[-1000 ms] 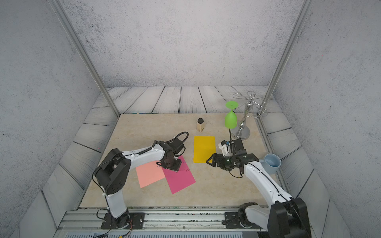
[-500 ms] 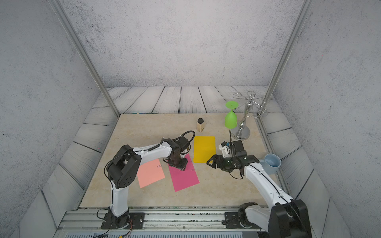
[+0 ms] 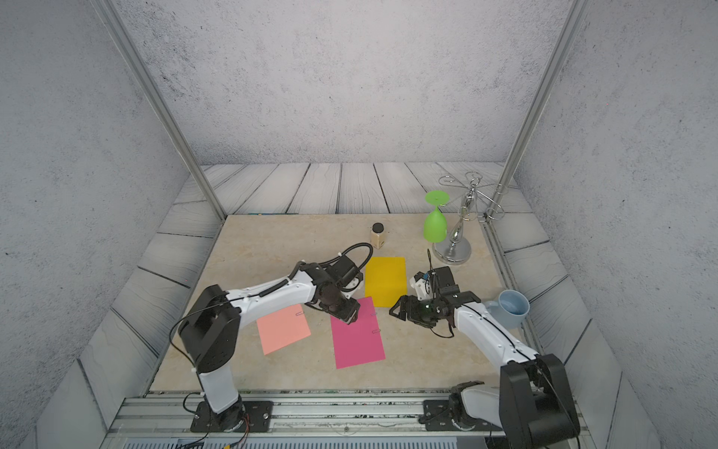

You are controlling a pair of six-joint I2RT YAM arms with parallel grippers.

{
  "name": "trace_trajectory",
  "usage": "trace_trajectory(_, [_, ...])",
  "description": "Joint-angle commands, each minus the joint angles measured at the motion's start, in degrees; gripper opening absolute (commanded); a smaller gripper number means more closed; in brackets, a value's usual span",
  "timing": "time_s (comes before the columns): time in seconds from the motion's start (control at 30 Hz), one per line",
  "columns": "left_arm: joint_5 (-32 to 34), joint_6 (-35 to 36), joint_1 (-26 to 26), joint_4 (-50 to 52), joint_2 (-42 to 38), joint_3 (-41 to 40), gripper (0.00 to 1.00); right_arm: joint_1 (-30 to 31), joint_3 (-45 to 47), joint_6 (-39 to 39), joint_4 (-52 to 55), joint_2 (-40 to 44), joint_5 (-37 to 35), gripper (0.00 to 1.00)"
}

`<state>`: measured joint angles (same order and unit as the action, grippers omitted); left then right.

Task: Unclip the paperclips from the documents
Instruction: Move the document to the center of the board, then pick up the document from the center of the board.

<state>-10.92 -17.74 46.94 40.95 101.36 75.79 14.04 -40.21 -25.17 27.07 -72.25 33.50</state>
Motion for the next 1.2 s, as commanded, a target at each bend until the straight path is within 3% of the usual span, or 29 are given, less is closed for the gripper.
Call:
trace_trajectory(0.0, [-0.15,-4.60,-3.05,-0.76,-4.36,-5.20,0.60,1.25,-0.90,1.61,-1.12,-2.58,-0.01,0.74])
trace_trajectory(0.33, [-4.25,-15.87,-11.21,-14.56,-9.54,-20.63,0.54,6.83,-3.60,1.33,-4.06,-11.36,-1.90,0.60])
trace_trajectory(0.7, [-6.64,-16.91,-11.69,-16.35,-2.64,-19.14,0.50,10.47,-6.35,0.39,-6.45,-18.83,-2.95,0.56])
trace_trajectory(1.17, [-6.14,-18.82,-10.71,-15.48,0.03,-18.09,0.44,11.88,-6.24,0.12,-8.08,-21.98,-3.00,0.50])
